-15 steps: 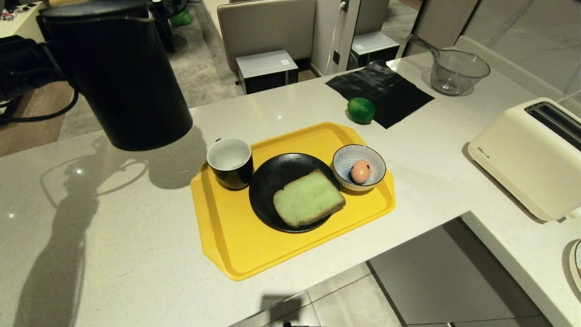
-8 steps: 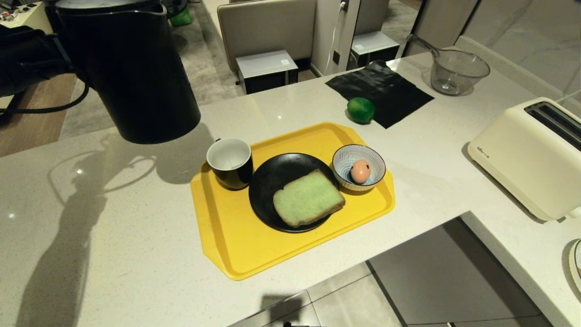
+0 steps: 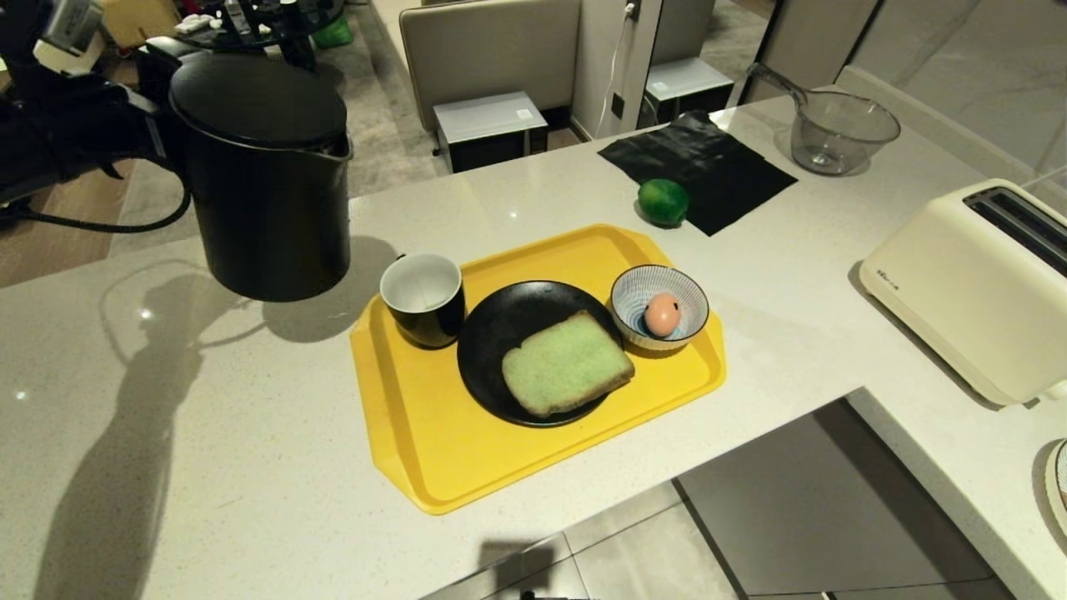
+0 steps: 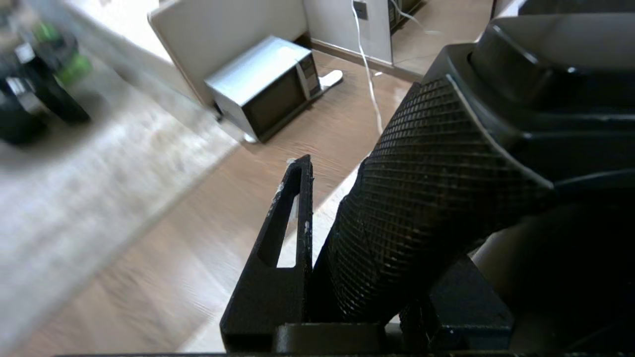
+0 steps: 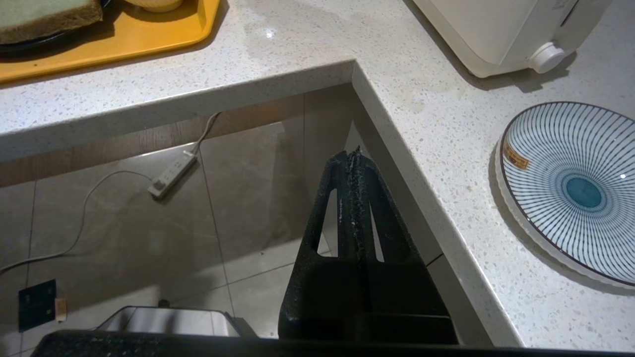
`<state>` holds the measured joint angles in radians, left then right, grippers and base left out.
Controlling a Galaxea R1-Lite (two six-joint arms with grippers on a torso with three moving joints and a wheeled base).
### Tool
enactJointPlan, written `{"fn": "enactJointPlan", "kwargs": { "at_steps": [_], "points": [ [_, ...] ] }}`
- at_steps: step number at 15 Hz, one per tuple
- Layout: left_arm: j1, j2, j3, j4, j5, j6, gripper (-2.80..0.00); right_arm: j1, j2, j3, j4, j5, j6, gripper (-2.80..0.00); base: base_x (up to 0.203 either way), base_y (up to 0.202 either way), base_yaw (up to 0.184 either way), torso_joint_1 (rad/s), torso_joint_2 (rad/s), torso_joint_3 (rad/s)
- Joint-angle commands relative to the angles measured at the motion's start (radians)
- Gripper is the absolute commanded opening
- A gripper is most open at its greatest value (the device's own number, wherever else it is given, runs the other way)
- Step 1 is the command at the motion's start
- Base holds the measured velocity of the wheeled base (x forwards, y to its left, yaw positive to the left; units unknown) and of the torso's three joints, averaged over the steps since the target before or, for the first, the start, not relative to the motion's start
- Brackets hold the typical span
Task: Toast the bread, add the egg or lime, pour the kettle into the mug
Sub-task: Pour water into a cup
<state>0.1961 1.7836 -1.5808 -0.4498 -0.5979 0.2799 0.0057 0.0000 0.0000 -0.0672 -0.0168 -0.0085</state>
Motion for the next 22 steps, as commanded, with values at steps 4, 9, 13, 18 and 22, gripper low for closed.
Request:
{"fn": "enactJointPlan", "kwargs": {
  "at_steps": [4,9,13,18,22],
  "points": [
    [-0.041,0.032,-0.087,0.123,0.002,0.234,-2.80,0.000,0.002,0.026,-0.002,0.000,-0.001,-2.80,0.000,0.000,0.000,0.000,0.00,0.000],
    [-0.063,0.036,-0.115,0.195,0.043,0.362,-2.80,0.000,0.002,0.026,-0.001,0.000,-0.001,-2.80,0.000,0.000,0.000,0.000,0.00,0.000],
    [-0.063,0.052,-0.157,0.285,0.117,0.497,-2.80,0.000,0.002,0.026,-0.001,0.000,-0.001,-2.80,0.000,0.000,0.000,0.000,0.00,0.000],
    [-0.101,0.069,-0.177,0.341,0.169,0.661,-2.80,0.000,0.002,0.026,0.000,0.000,-0.001,-2.80,0.000,0.000,0.000,0.000,0.00,0.000],
    [-0.132,0.069,-0.187,0.342,0.193,0.660,-2.80,0.000,0.002,0.026,-0.002,0.000,-0.001,-2.80,0.000,0.000,0.000,0.000,0.00,0.000]
  ]
}}
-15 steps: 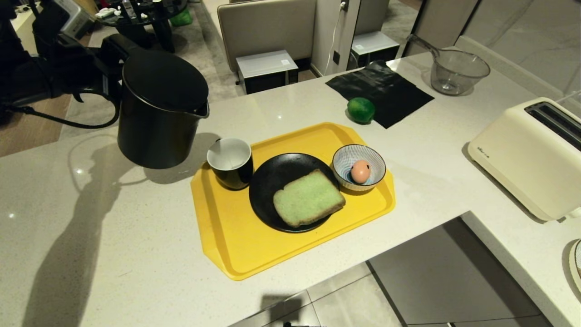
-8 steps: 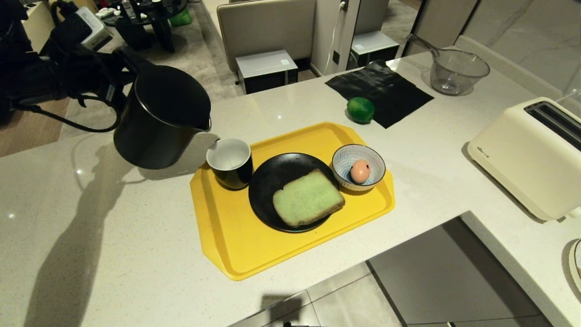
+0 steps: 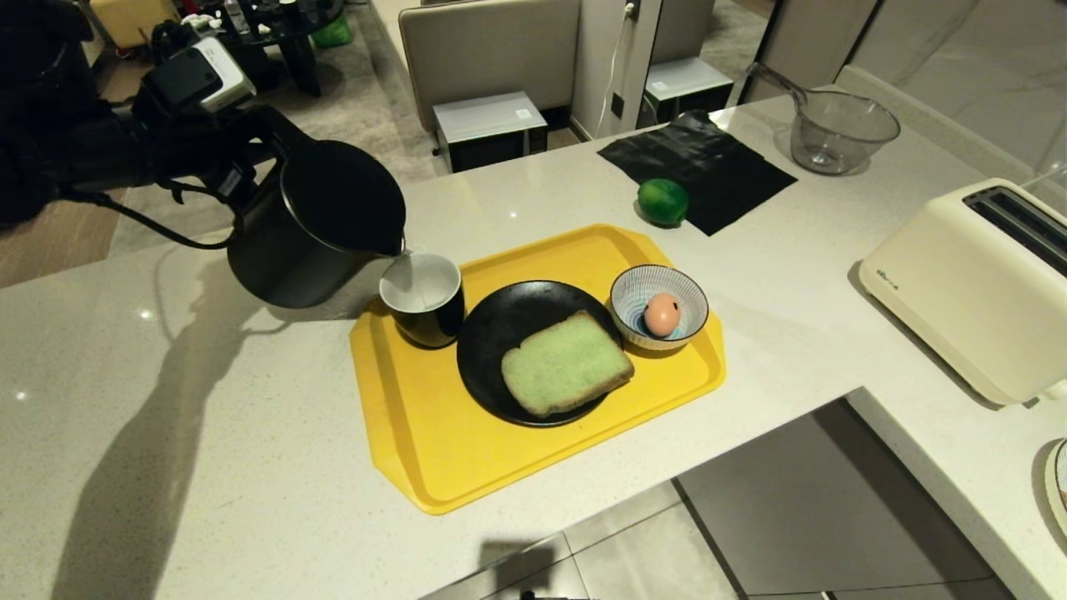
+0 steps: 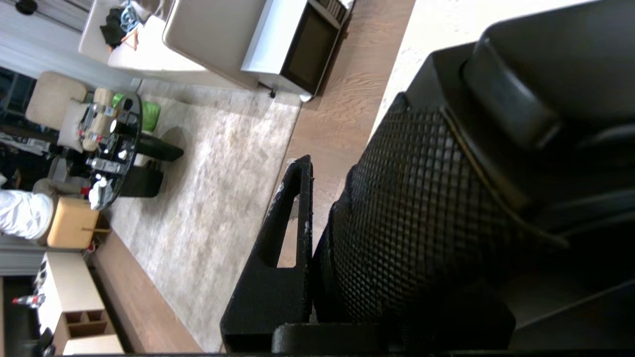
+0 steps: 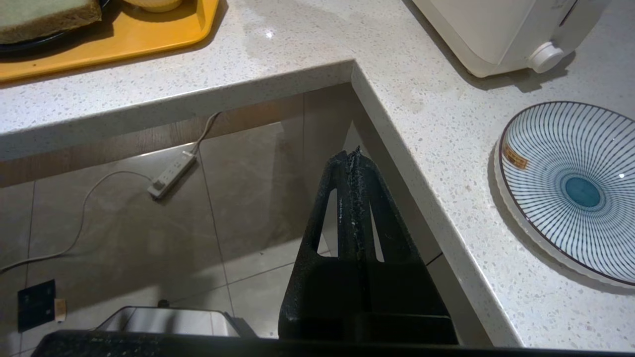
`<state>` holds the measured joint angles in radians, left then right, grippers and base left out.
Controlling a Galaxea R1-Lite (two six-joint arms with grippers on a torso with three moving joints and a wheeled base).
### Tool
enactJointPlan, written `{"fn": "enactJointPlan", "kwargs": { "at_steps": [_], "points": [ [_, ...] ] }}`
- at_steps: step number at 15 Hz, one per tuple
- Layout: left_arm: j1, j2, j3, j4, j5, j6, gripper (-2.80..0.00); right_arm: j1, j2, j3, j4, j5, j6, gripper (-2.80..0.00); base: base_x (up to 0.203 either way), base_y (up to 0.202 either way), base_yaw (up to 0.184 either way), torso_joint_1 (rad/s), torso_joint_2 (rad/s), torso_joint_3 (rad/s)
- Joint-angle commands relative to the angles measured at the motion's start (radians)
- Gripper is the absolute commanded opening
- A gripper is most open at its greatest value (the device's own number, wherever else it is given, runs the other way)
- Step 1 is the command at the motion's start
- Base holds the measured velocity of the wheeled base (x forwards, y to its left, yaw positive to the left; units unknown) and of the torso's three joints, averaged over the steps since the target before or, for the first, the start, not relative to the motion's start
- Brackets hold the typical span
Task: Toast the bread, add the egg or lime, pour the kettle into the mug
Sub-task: Pour water into a cup
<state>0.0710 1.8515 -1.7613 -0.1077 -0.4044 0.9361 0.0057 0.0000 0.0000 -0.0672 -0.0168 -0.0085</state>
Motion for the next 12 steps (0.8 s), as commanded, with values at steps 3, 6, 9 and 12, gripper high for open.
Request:
{"fn": "enactJointPlan", "kwargs": {
  "at_steps": [3,6,9,12],
  "points": [
    [-0.008,-0.009,-0.044,0.054,0.014,0.027,-2.80,0.000,0.002,0.026,0.000,0.000,-0.001,-2.80,0.000,0.000,0.000,0.000,0.00,0.000],
    [-0.017,-0.019,-0.080,0.108,0.017,0.100,-2.80,0.000,0.002,0.026,0.000,0.000,-0.001,-2.80,0.000,0.000,0.000,0.000,0.00,0.000],
    [-0.056,-0.034,-0.093,0.125,0.066,0.131,-2.80,0.000,0.002,0.026,-0.001,0.000,-0.001,-2.80,0.000,0.000,0.000,0.000,0.00,0.000],
    [-0.074,-0.043,-0.125,0.167,0.097,0.173,-2.80,0.000,0.002,0.026,0.000,0.000,-0.001,-2.80,0.000,0.000,0.000,0.000,0.00,0.000]
  ]
}}
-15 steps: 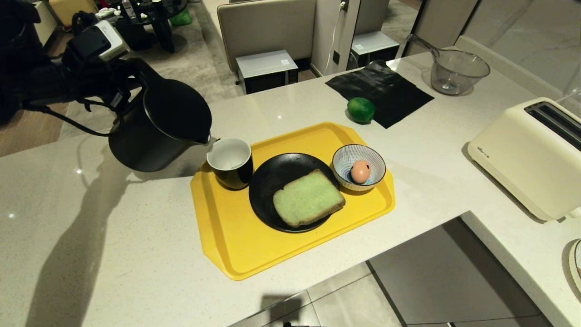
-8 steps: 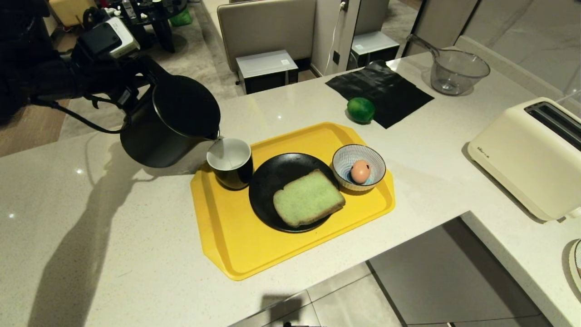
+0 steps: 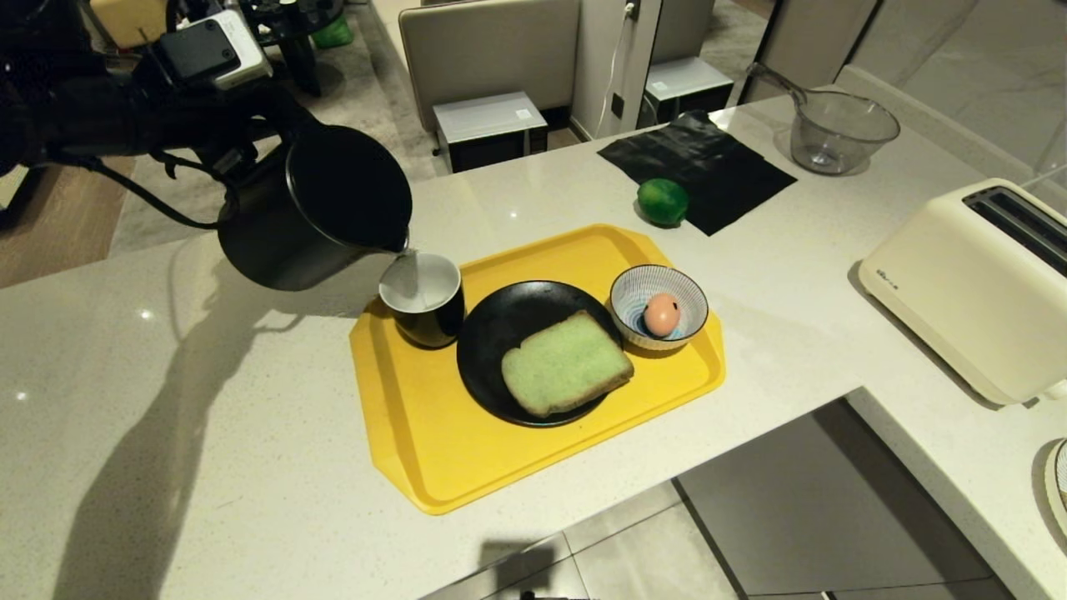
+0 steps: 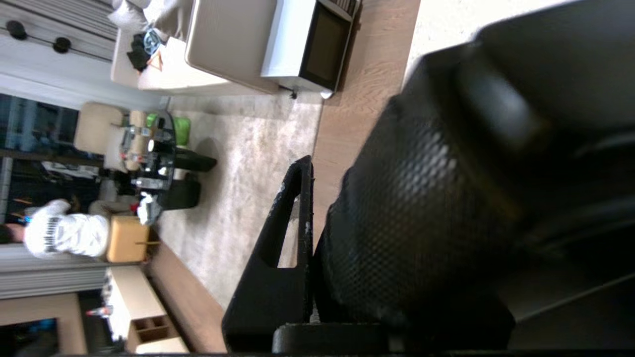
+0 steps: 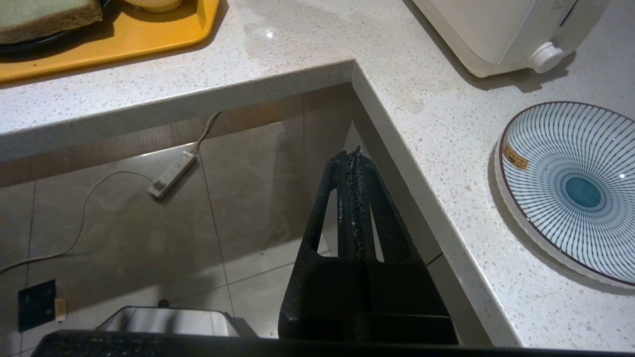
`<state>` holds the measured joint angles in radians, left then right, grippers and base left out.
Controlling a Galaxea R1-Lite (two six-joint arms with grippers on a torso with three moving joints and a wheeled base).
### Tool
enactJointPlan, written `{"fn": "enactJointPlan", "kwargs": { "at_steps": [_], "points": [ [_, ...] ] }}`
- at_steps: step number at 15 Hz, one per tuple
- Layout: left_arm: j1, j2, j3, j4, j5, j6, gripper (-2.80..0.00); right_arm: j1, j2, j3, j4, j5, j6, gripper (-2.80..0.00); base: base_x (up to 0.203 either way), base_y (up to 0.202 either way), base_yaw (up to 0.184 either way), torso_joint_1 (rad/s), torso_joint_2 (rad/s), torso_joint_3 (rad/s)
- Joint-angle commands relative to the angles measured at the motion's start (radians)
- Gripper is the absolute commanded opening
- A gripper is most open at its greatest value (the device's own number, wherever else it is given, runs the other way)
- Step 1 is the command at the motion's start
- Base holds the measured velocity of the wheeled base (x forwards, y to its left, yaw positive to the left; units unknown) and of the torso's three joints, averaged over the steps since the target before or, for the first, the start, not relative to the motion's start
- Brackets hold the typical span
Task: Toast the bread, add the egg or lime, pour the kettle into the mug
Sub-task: Pour water into a cup
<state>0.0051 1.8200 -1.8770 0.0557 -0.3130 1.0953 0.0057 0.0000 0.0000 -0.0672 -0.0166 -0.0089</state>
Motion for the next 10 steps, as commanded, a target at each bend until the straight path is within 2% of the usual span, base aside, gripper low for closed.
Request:
{"fn": "enactJointPlan", "kwargs": {
  "at_steps": [1,4,8,10],
  "points": [
    [-0.013,-0.019,-0.010,0.005,0.018,0.027,-2.80,0.000,0.002,0.026,0.000,0.000,0.000,-2.80,0.000,0.000,0.000,0.000,0.00,0.000],
    [-0.013,-0.037,-0.010,0.029,0.027,0.074,-2.80,0.000,0.002,0.026,0.000,0.000,0.000,-2.80,0.000,0.000,0.000,0.000,0.00,0.000],
    [-0.015,-0.062,-0.010,0.065,0.065,0.177,-2.80,0.000,0.002,0.026,-0.001,0.000,0.000,-2.80,0.000,0.000,0.000,0.000,0.00,0.000],
    [-0.028,-0.071,-0.009,0.076,0.085,0.191,-2.80,0.000,0.002,0.026,0.000,0.000,0.000,-2.80,0.000,0.000,0.000,0.000,0.00,0.000]
  ]
}}
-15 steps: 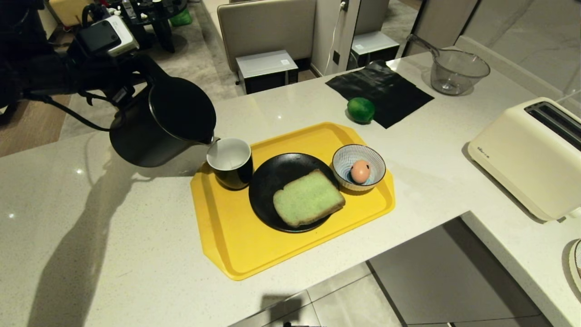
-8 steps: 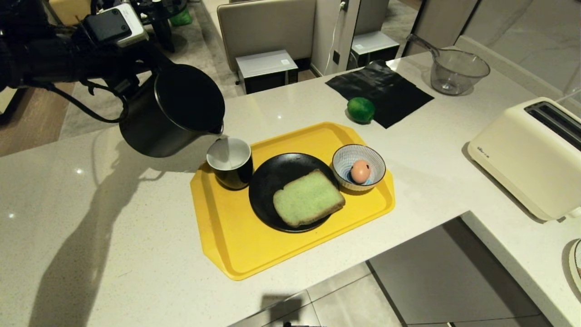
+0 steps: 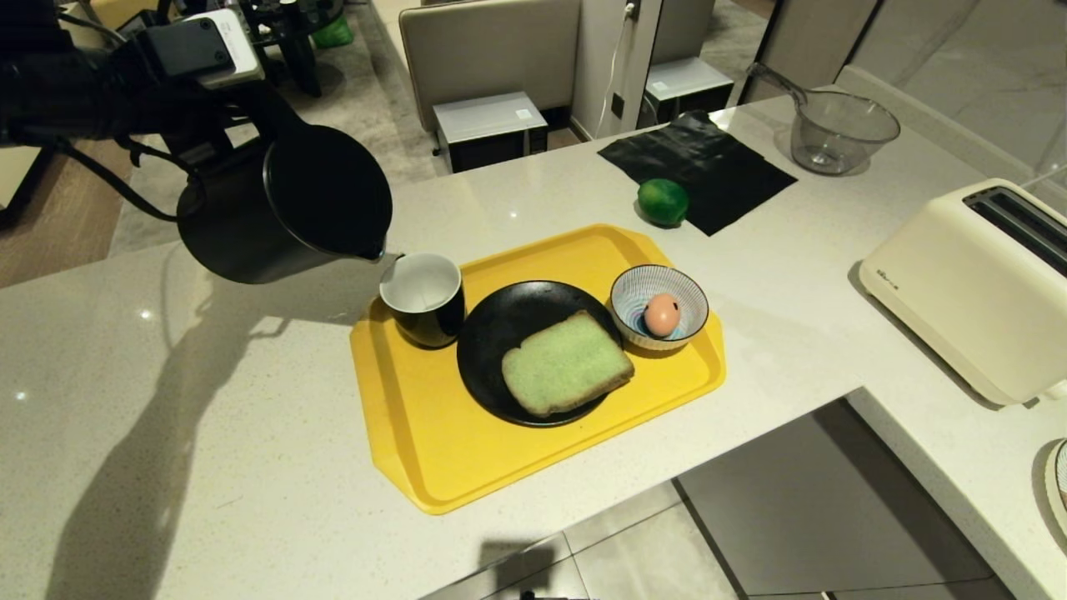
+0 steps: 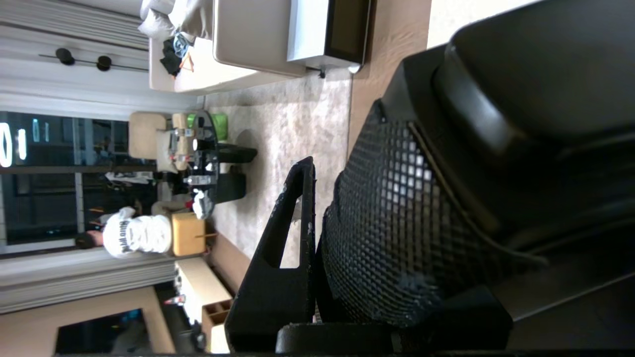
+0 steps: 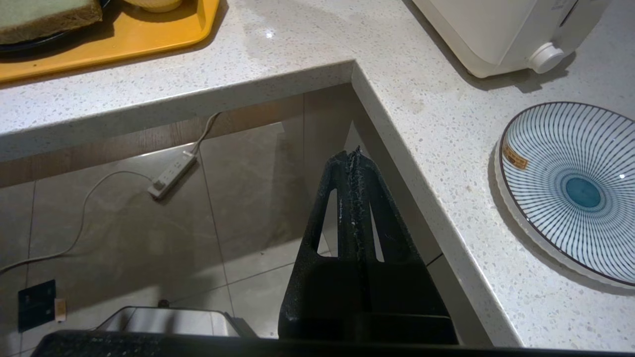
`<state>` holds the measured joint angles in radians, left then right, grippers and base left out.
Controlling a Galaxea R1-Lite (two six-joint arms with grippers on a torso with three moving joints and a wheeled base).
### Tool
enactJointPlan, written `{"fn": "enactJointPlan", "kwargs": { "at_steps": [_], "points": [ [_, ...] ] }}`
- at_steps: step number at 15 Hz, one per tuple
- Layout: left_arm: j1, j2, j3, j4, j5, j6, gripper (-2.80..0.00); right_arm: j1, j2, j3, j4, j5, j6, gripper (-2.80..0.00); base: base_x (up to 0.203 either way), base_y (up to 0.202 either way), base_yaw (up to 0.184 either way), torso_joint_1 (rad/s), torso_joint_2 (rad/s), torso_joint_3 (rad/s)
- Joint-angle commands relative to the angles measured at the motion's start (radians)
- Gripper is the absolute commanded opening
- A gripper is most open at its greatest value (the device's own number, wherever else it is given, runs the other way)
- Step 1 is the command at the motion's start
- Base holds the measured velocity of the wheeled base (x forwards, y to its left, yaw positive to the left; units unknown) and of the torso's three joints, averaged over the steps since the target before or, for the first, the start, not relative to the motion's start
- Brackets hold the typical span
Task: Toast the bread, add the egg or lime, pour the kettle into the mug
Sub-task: Pour water into a cup
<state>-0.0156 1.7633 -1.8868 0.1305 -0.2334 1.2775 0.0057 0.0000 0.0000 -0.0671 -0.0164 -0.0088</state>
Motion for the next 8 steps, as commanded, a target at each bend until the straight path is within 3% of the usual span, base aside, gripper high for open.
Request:
{"fn": "enactJointPlan", "kwargs": {
  "at_steps": [1,8],
  "points": [
    [-0.010,-0.017,0.001,0.001,0.024,0.011,-2.80,0.000,0.002,0.026,-0.001,0.000,0.000,-2.80,0.000,0.000,0.000,0.000,0.00,0.000],
    [-0.043,-0.021,0.002,0.018,0.095,0.013,-2.80,0.000,0.002,0.026,-0.002,0.000,0.000,-2.80,0.000,0.000,0.000,0.000,0.00,0.000]
  ]
}}
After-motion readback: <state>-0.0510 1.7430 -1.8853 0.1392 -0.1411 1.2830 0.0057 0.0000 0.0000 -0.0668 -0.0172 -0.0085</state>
